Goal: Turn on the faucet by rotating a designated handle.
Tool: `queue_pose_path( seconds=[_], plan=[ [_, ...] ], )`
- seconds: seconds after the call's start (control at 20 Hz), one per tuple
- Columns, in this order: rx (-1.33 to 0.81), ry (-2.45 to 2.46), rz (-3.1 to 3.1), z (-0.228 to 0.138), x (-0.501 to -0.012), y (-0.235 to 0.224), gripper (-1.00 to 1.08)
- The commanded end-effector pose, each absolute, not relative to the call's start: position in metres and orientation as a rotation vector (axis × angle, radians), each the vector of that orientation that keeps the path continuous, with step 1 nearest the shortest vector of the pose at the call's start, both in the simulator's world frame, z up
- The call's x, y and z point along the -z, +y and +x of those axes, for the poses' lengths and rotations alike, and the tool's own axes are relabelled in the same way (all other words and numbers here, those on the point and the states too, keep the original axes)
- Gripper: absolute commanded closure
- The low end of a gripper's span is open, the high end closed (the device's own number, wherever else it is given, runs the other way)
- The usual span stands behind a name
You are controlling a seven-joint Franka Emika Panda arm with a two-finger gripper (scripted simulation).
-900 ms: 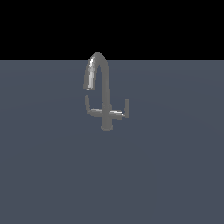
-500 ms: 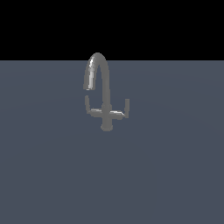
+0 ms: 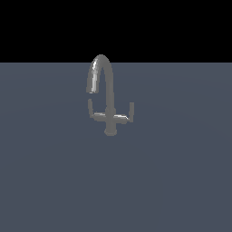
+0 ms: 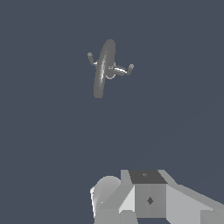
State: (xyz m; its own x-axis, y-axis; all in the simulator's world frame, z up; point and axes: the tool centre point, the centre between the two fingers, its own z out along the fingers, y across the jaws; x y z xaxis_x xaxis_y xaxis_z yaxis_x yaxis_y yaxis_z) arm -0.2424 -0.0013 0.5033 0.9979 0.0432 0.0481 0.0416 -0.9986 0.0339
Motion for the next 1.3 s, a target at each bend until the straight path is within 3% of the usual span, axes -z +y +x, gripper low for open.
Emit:
queue_pose_path(
  seconds=[0.0, 1.25],
  plan=[
    [-0.066, 0.090, 3.099, -0.241, -0.503, -0.002, 1.08],
    [0.335, 0.931, 2.711, -0.175, -0.487, -0.006, 1.08]
  ],
)
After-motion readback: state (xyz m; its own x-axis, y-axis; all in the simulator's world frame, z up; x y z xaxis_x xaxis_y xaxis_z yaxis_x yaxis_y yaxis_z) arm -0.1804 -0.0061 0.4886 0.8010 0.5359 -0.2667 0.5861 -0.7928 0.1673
